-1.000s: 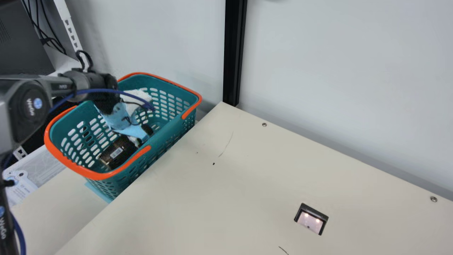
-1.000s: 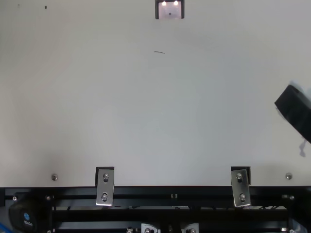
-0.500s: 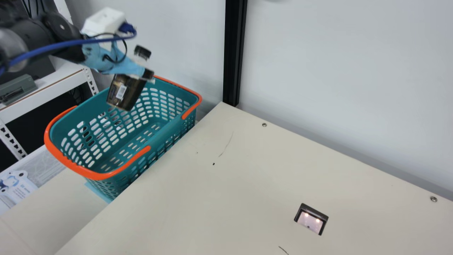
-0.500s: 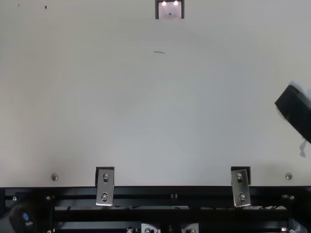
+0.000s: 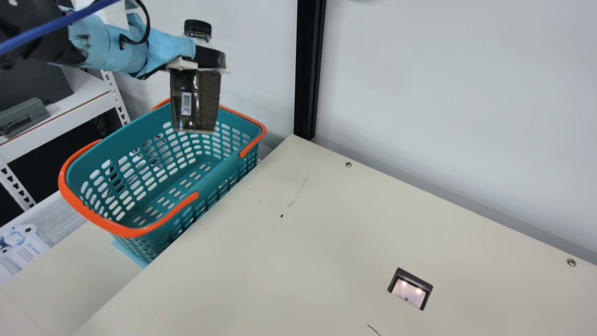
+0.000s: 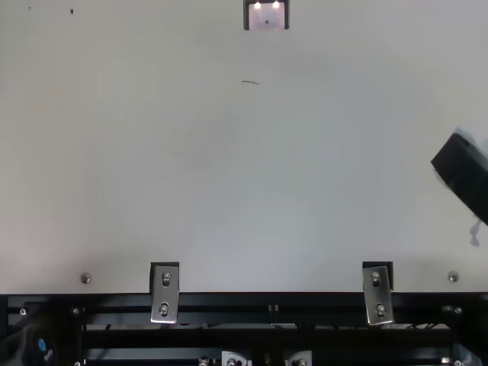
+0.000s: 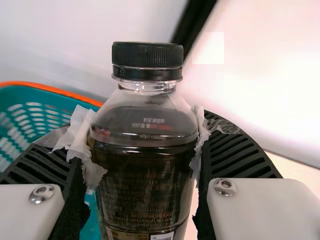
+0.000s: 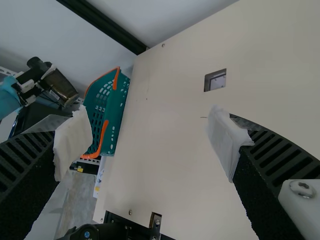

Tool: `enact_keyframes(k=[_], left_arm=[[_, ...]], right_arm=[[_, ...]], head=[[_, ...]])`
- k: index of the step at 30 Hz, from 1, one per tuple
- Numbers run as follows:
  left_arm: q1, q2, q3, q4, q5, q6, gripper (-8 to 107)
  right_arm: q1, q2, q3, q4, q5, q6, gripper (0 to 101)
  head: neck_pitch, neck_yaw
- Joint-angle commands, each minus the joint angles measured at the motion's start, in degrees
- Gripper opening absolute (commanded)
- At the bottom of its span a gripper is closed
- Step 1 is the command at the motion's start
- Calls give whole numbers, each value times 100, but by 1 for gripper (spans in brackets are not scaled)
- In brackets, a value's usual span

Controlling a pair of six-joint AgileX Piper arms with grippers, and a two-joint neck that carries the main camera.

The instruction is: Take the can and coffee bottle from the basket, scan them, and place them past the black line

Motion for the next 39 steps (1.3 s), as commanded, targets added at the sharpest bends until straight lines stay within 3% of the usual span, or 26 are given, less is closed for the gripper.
enact_keyframes(k=[1,20,39], left_arm=[[-108,-286,119,-79,41,-238,10],[-1500,-1444,678,-163,272,-1966,10],[-2621,-1769,644,102,-45,-3165,10]], right_arm=[[0,0,0,0,0,0,101],[0,0,0,0,0,0,101],[0,0,0,0,0,0,101]], head=[[-117,106],[-94,-96],[-196,-3064]])
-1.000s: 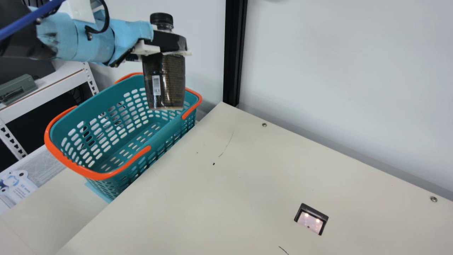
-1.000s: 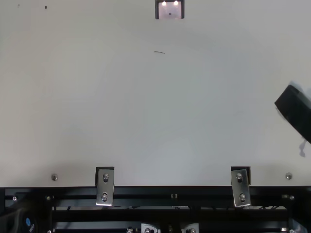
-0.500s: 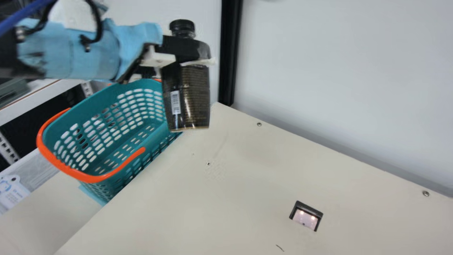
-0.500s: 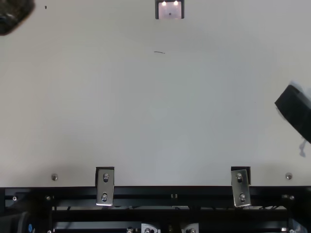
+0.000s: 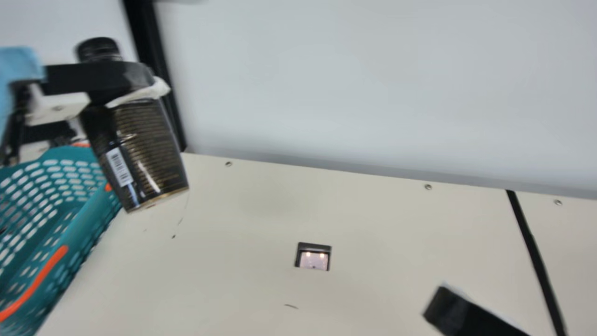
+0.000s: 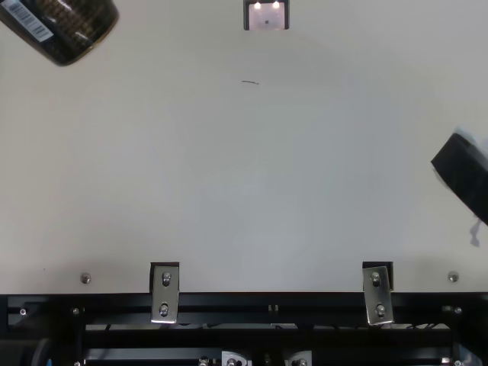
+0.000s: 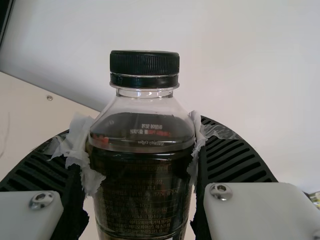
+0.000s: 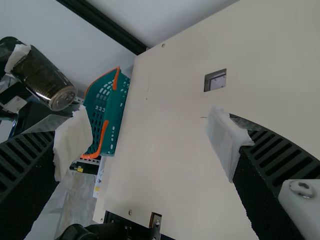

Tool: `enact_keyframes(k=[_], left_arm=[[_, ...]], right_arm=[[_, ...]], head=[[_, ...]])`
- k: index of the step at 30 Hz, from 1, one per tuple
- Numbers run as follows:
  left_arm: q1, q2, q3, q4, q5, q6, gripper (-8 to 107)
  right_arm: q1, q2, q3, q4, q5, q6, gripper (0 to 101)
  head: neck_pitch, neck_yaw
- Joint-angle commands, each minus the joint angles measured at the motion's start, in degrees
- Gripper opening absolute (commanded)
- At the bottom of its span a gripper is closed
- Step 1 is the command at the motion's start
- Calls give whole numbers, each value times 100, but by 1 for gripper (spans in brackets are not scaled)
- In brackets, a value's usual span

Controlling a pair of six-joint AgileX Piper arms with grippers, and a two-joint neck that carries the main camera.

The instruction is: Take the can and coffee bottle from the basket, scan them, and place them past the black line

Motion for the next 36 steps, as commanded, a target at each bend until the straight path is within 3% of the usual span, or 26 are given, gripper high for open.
enact_keyframes(k=[1,8,19,36], left_arm=[[-69,-15,-15,15,-32,-108,10],[-283,-43,-50,61,-167,-459,10],[-847,-108,-169,99,-394,-1114,10],[-2242,275,-840,223,-1042,-2303,10]], right_arm=[[0,0,0,0,0,0,101],[0,0,0,0,0,0,101],[0,0,0,0,0,0,101],[0,0,0,0,0,0,101]], head=[[-170,-316],[-180,-1252],[-180,-1252],[-180,-1252]])
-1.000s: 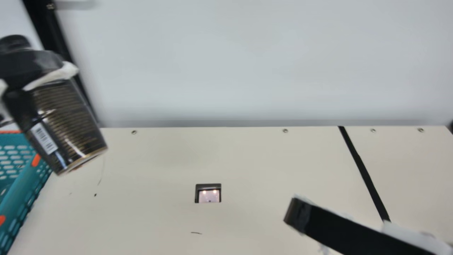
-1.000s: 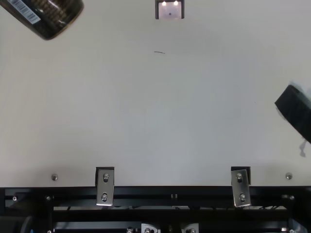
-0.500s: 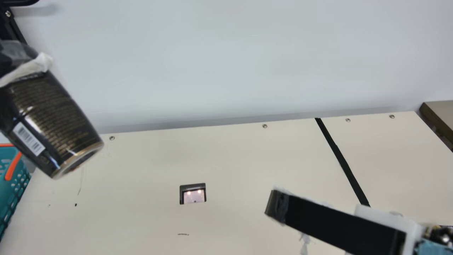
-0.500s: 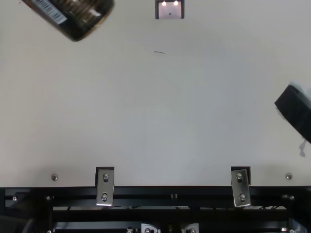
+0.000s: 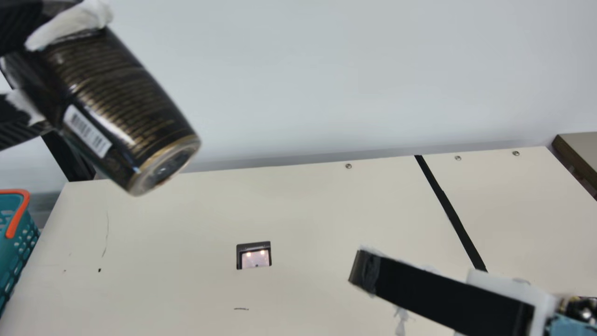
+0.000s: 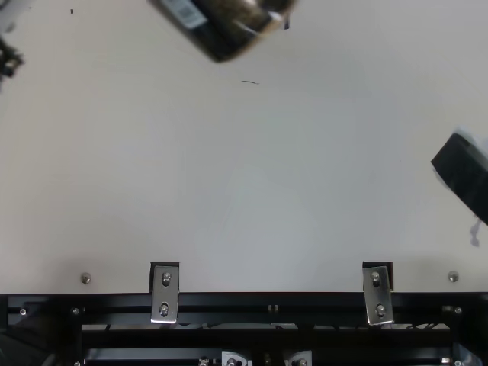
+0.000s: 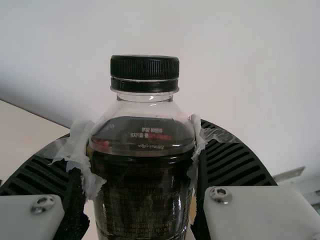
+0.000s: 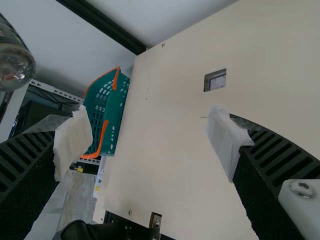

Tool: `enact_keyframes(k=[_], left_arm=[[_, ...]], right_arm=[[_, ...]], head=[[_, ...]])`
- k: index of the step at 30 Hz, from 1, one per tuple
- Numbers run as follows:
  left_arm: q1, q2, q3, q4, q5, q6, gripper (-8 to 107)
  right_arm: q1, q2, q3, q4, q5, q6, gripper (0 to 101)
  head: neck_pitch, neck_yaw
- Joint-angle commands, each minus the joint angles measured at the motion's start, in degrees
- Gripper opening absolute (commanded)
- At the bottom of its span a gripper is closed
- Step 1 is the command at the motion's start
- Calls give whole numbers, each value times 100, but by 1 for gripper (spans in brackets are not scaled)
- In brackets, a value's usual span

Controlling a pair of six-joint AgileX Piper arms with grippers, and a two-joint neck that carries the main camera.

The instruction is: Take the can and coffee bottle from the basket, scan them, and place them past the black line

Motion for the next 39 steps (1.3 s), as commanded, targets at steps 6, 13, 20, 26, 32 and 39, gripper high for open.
enact_keyframes(k=[6,13,20,26,32,39], left_arm=[[-663,366,-266,233,-259,-665,10],[-1114,746,-576,432,-295,-1505,10],[-1491,1037,-895,699,-366,-2256,10],[-1808,1187,-1047,1027,-445,-2826,10],[-2079,1245,-1118,1352,-516,-3292,10],[-2274,1253,-1131,1452,-564,-3469,10]], right_arm=[[0,0,0,0,0,0,101],[0,0,0,0,0,0,101],[0,0,0,0,0,0,101],[0,0,0,0,0,0,101],[0,0,0,0,0,0,101],[0,0,0,0,0,0,101]], head=[[-180,-79],[-180,-79],[-180,-79],[-180,-79],[-180,-79],[-180,-79]])
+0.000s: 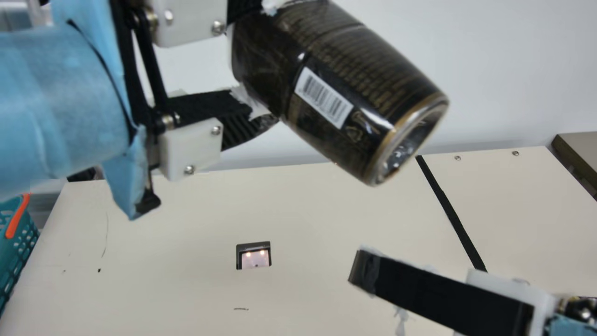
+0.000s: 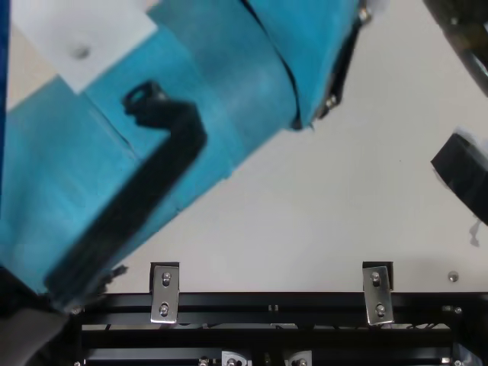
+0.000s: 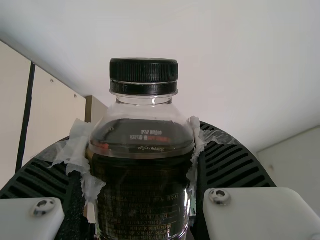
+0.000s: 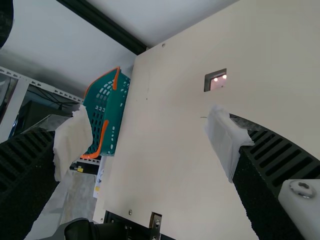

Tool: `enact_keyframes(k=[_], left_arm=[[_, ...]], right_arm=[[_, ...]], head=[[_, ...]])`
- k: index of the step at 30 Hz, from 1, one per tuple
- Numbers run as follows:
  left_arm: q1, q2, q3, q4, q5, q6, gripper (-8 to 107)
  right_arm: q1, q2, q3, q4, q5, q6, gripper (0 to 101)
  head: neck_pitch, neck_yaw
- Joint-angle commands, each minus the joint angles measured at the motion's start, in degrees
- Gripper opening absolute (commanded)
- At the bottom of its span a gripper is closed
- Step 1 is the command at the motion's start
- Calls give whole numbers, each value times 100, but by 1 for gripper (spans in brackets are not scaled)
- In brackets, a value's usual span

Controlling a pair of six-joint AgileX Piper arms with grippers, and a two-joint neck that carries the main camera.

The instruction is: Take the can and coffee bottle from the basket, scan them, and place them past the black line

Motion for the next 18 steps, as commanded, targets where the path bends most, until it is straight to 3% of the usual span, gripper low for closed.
enact_keyframes(k=[1,18], left_arm=[[0,0,0,0,0,0,10],[0,0,0,0,-11,-13,10]], right_arm=[[0,0,0,0,0,0,101],[0,0,0,0,0,0,101]], head=[[-180,-79],[-180,-79]])
